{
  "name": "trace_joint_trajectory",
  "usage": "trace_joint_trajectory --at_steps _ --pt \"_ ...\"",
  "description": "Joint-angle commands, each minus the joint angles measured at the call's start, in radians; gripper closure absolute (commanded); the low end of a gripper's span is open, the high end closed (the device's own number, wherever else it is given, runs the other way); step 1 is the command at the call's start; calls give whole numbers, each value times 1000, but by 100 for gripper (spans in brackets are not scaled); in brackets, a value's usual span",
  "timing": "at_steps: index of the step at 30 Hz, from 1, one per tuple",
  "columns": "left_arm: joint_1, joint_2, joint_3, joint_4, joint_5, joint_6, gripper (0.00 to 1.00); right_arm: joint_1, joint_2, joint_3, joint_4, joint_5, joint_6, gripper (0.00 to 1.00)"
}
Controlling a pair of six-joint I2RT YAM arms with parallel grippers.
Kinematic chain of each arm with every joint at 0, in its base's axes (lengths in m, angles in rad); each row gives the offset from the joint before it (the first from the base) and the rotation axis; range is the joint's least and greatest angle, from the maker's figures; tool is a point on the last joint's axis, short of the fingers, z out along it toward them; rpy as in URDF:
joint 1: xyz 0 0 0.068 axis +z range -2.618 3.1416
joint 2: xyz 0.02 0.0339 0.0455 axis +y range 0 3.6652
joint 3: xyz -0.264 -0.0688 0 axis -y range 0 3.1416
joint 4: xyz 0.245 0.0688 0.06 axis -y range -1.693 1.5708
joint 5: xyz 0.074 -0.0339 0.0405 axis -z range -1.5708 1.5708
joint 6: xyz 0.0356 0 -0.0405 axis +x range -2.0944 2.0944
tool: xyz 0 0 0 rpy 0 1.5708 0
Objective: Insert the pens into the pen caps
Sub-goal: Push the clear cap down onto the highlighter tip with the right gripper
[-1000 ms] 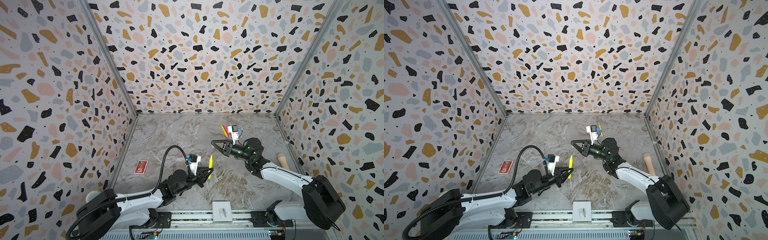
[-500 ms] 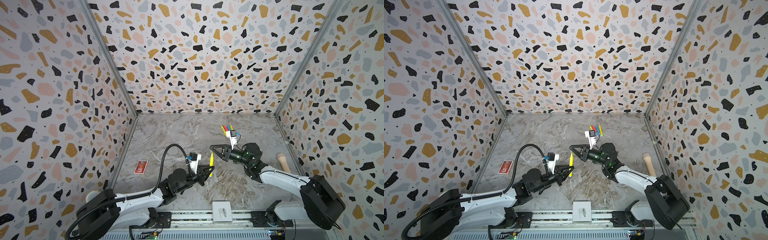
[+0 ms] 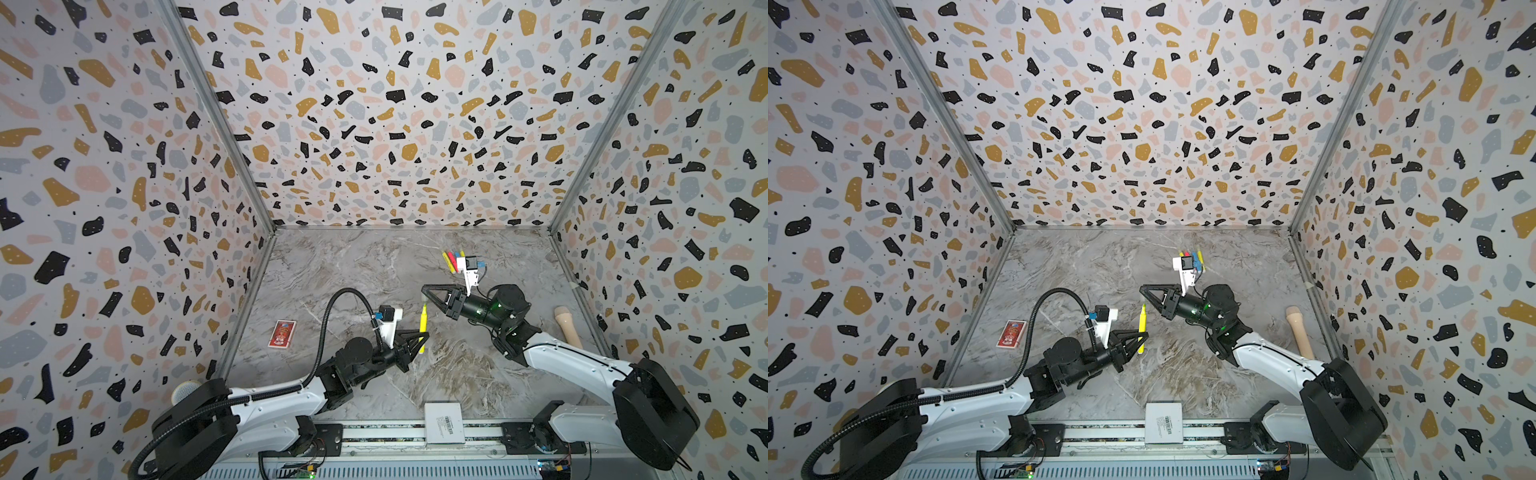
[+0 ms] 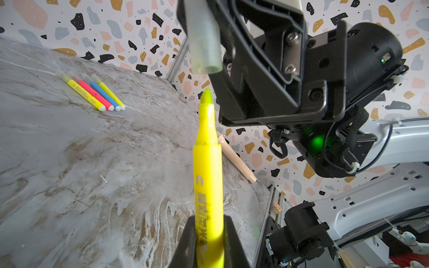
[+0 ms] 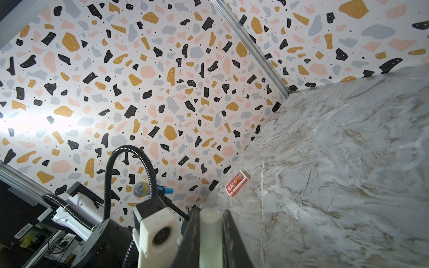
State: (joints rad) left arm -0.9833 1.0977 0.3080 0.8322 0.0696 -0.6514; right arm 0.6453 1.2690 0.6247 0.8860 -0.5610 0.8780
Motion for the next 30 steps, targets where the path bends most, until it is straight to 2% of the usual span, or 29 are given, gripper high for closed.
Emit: trace_joint_trajectory --at_steps 1,20,30 --pt "-3 -21 7 50 -7 -1 100 6 -11 37 7 -17 -16 93" --pt "-3 -54 25 19 -20 15 100 31 -63 -79 76 -36 -23 93" --pt "-4 -65 53 22 -7 16 100 116 -60 -159 133 -45 -70 89"
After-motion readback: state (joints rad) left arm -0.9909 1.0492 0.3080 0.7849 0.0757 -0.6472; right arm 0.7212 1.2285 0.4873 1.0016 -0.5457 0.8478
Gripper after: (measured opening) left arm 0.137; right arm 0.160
